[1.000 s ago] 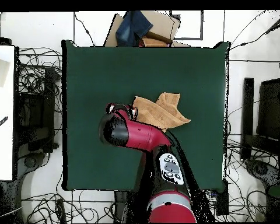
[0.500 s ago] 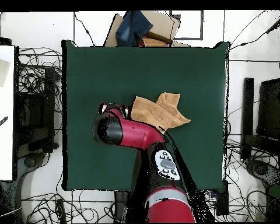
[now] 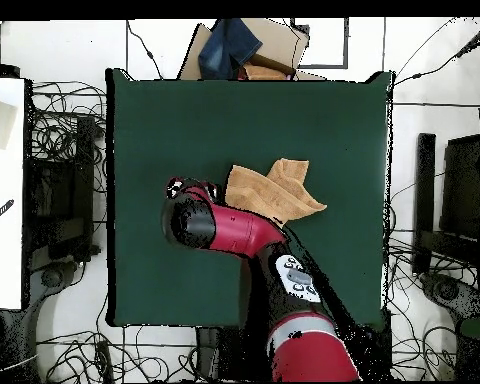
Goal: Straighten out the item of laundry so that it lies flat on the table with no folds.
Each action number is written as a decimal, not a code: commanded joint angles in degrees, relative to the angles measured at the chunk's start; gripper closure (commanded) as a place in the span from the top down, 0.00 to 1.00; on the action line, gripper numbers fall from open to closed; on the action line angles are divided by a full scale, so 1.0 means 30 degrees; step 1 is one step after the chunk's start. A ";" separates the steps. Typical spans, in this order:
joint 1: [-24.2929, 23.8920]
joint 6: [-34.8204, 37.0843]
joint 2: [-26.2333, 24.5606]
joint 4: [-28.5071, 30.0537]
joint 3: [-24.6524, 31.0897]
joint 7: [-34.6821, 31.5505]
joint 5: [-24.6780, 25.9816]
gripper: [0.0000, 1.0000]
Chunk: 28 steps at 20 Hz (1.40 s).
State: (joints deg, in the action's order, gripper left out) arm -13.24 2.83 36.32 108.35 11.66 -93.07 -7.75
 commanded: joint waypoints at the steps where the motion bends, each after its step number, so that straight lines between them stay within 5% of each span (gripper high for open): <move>1: -0.0594 0.1529 -0.0690 0.1623 0.1861 -0.3876 -0.0621 1.00; 14: -0.1090 0.3001 -0.0128 0.1555 0.1763 -0.3150 -0.0601 1.00; 24: -0.1332 0.6007 -0.0095 -0.0697 0.1117 -0.2158 -0.0413 1.00; 28: -0.0337 0.6705 -0.0208 -0.2343 -0.0561 -0.1907 0.0575 1.00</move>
State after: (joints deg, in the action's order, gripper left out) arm -15.84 17.07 36.63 108.36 13.52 -93.07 -7.73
